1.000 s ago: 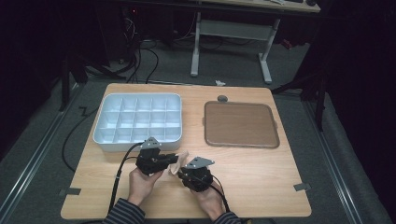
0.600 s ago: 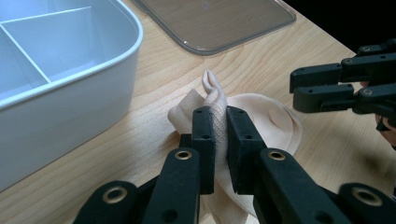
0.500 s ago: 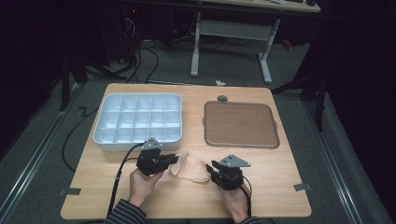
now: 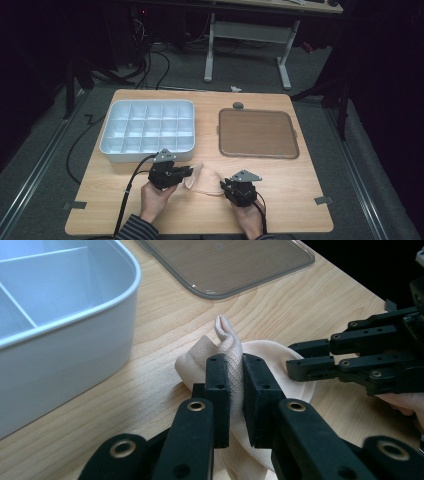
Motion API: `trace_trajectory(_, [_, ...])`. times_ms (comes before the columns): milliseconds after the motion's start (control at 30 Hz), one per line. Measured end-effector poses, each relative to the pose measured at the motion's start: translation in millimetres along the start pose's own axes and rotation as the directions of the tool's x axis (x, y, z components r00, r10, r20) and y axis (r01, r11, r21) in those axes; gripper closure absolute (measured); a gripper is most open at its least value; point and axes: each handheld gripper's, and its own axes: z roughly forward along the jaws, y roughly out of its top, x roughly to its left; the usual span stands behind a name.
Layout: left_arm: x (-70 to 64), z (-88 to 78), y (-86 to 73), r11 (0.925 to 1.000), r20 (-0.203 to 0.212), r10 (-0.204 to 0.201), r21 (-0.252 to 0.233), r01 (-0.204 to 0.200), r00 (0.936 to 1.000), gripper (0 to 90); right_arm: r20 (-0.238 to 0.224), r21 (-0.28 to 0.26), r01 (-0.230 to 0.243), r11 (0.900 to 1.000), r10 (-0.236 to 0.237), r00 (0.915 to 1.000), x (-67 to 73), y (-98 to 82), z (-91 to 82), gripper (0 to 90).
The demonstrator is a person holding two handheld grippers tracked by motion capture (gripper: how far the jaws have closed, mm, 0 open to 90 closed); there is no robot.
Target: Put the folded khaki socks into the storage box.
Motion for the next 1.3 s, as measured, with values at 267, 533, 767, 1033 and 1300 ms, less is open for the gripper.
trace_trajectory(267, [-2.8,4.2,0.2,0.9995,-0.009,0.031,0.006,-0.031,0.9995,82.5,0.021,0.013,0.033,0.999,-0.033,0.9992,0.2,3.3,6.9,84.2])
trace_trajectory(533, [-3.0,6.2,2.1,0.9997,-0.003,0.024,0.003,-0.024,0.9997,82.4,-0.003,0.026,0.046,0.999,-0.046,0.9989,0.5,10.0,13.4,85.0])
trace_trajectory(767, [-2.2,9.5,2.7,0.9998,-0.007,0.017,0.013,-0.017,0.9998,82.3,-0.027,0.017,0.041,0.999,-0.041,0.9988,0.3,11.5,17.2,85.1])
trace_trajectory(1033, [-5.3,18.6,4.1,0.9997,-0.002,0.014,0.021,-0.014,0.9999,82.2,-0.040,0.006,0.040,0.999,-0.039,0.9984,-1.3,10.4,17.9,85.0])
trace_trajectory(1300, [-9.1,26.2,5.9,0.9993,0.002,0.023,0.029,-0.023,0.9997,81.9,-0.046,0.002,0.032,0.999,-0.032,0.9984,-2.1,9.6,18.1,84.9])
